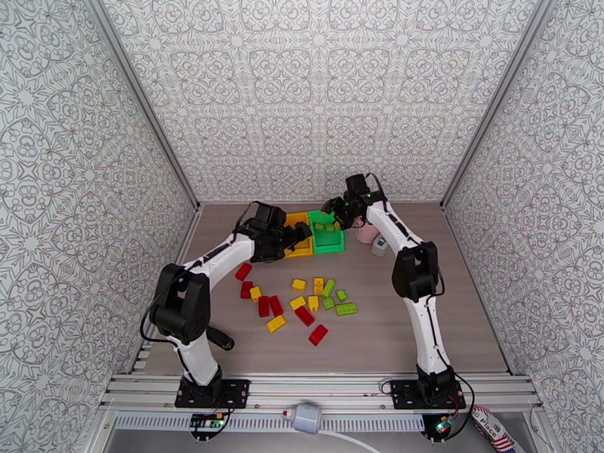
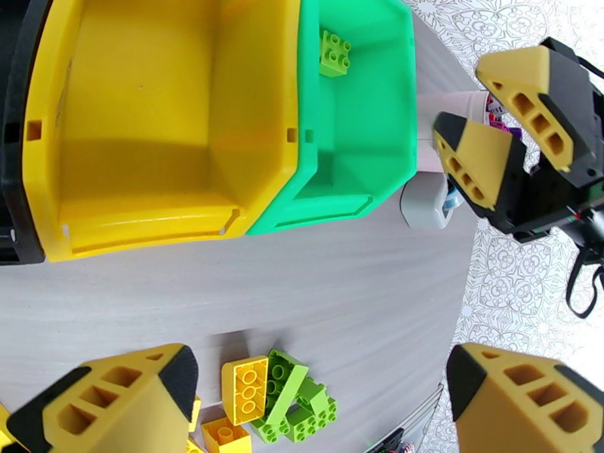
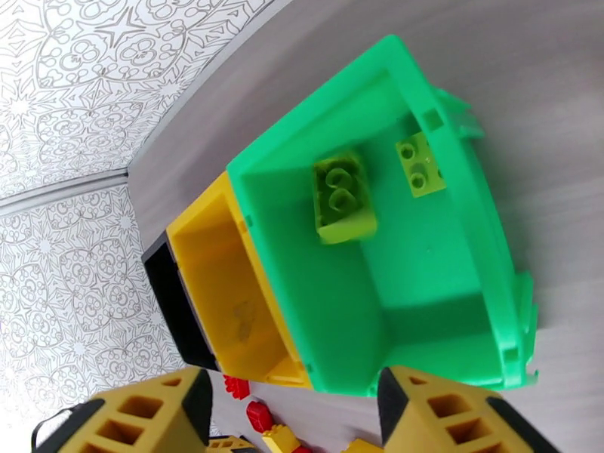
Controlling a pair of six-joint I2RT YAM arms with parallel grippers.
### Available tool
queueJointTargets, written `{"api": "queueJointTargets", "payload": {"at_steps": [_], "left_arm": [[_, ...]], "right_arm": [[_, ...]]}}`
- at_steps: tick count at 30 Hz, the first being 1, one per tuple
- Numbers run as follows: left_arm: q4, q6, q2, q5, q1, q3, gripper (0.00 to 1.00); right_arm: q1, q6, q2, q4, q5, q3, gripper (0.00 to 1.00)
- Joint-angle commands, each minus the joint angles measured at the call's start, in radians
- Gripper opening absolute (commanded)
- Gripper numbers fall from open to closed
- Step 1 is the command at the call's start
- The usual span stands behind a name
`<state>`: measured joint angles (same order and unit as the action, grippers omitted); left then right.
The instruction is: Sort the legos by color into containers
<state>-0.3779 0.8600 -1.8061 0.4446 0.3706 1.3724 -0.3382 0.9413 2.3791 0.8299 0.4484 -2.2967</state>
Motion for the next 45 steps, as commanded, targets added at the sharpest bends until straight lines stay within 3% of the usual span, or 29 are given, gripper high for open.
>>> {"api": "queueJointTargets", "payload": {"at_steps": [1, 11, 19, 31, 45], "left_arm": [[-0.057, -0.032, 0.065, -0.04, 0.023, -0.03, 0.92], [-0.221, -0.075, 0.128, -0.222, 0.143, -0.08, 0.9], [-0.271, 0.005, 0.2, -0.335, 0.229, -0.168, 0.9], [-0.3, 0.109, 0.349, -0.431, 0.305, -0.32, 0.9], [-0.279, 0.186, 0.527, -0.462, 0.336, -0.499, 0.9]], "right_arm": [[0.0, -0.048, -0.053, 0.074, -0.003, 0.024, 0.62], [-0.01, -0.215, -0.399, 0.09, -0.123, 0.549, 0.61], [-0.088, -0.317, -0.591, 0.097, -0.212, 0.895, 0.62], [-0.239, -0.387, -0.537, 0.162, -0.3, 0.95, 0.59], [-0.266, -0.421, -0.429, 0.173, -0.322, 0.902, 0.54]]}}
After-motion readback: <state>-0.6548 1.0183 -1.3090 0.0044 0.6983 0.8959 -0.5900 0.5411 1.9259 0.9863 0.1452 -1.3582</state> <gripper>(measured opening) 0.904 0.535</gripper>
